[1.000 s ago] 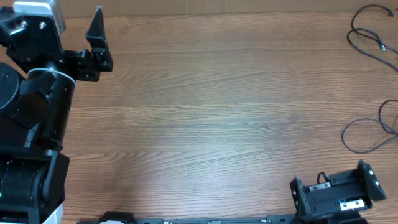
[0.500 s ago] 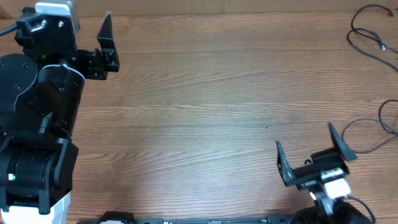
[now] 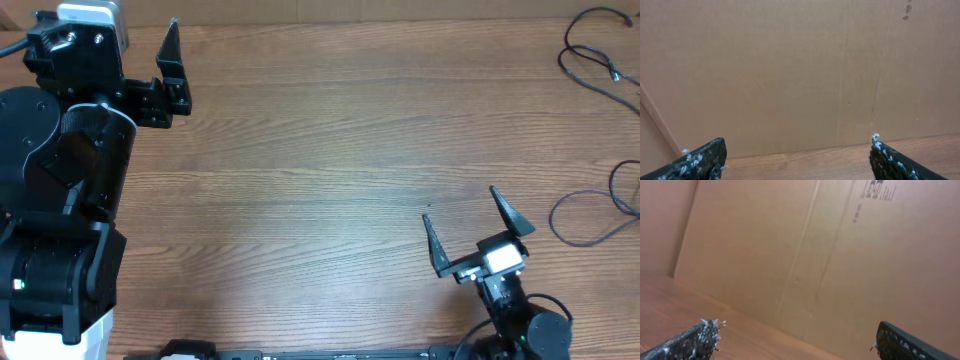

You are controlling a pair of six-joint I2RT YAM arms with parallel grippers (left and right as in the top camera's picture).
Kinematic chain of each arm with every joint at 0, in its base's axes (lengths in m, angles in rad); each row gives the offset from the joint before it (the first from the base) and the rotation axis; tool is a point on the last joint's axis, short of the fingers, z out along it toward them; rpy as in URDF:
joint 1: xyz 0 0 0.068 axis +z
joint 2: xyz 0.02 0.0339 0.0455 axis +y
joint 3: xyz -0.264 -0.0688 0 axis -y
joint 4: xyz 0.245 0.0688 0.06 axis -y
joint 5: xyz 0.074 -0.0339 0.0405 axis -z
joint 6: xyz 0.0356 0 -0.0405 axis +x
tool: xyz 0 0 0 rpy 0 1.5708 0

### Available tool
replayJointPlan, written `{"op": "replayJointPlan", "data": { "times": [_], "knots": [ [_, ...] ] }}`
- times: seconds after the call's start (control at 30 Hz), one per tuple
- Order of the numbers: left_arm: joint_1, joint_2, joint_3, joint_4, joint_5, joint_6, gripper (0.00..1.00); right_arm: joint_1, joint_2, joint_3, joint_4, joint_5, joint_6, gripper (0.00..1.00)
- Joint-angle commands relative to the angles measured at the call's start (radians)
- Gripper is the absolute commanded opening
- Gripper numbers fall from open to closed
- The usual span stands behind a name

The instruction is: Untangle cables

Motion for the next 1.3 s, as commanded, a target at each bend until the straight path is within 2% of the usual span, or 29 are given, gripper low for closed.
{"op": "replayJointPlan", "data": {
  "times": [0.0, 0.47, 0.6, 1.27],
  "knots": [
    [-0.001, -0.003, 0.000, 0.007, -0.010, 0.021, 0.91, -0.018, -0.002, -0.023, 0.005, 0.026, 0.032, 1.00],
    [-0.001, -0.002, 0.000, 0.006, -0.010, 0.021, 0.91, -0.092, 0.000, -0.023, -0.261, 0.045, 0.052, 1.00],
    [-0.001, -0.002, 0.000, 0.006, -0.010, 0.021, 0.91, -0.114, 0.000, -0.023, -0.354, 0.157, 0.144, 1.00],
    [-0.001, 0.000, -0.005, 0.008, -0.009, 0.021, 0.91, -0.165, 0.183, -0.023, -0.306, 0.259, 0.149, 1.00]
  ]
}}
